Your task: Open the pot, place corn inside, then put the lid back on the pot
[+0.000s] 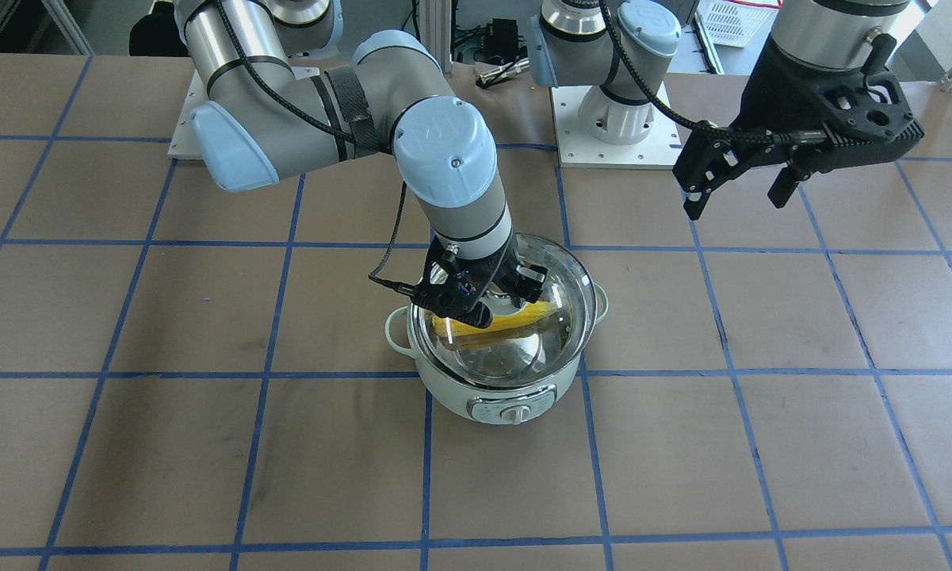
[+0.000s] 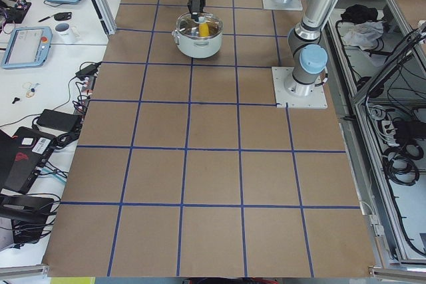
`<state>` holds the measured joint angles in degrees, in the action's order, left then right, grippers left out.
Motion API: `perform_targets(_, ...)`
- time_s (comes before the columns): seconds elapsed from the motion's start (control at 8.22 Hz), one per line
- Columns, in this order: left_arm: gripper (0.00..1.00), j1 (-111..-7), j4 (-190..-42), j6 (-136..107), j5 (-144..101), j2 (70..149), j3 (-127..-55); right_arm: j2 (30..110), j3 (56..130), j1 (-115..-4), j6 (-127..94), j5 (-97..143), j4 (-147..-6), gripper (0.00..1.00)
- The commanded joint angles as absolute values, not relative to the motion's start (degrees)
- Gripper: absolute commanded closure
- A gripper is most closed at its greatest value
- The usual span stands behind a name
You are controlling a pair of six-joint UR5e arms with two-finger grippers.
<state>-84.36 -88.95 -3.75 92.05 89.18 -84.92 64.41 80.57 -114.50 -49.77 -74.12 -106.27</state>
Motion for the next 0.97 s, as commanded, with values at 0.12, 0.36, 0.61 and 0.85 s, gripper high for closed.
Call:
perform_targets(0.12, 0.00, -84.4, -88.9, -3.8, 89.2, 89.3, -85.0, 64.5, 80.7, -114.4, -49.0, -75.1, -107.0, 0.96)
perform_targets(0.36, 0.00, -84.4, -88.9, -3.8, 89.3, 89.6, -85.0, 64.7, 80.6, -114.4, -49.8, -77.1, -107.0, 0.98)
perform_targets(0.61, 0.00, -84.4, -88.9, -3.8, 89.3, 89.6, -84.9, 64.7, 80.6, -114.4, -49.7, -77.1, -107.0, 0.98)
perform_targets(0.85, 0.00, -84.4, -88.9, -3.8, 89.2, 89.5, -84.9, 64.7, 80.6, -114.4, -50.3, -76.2, -107.3, 0.85)
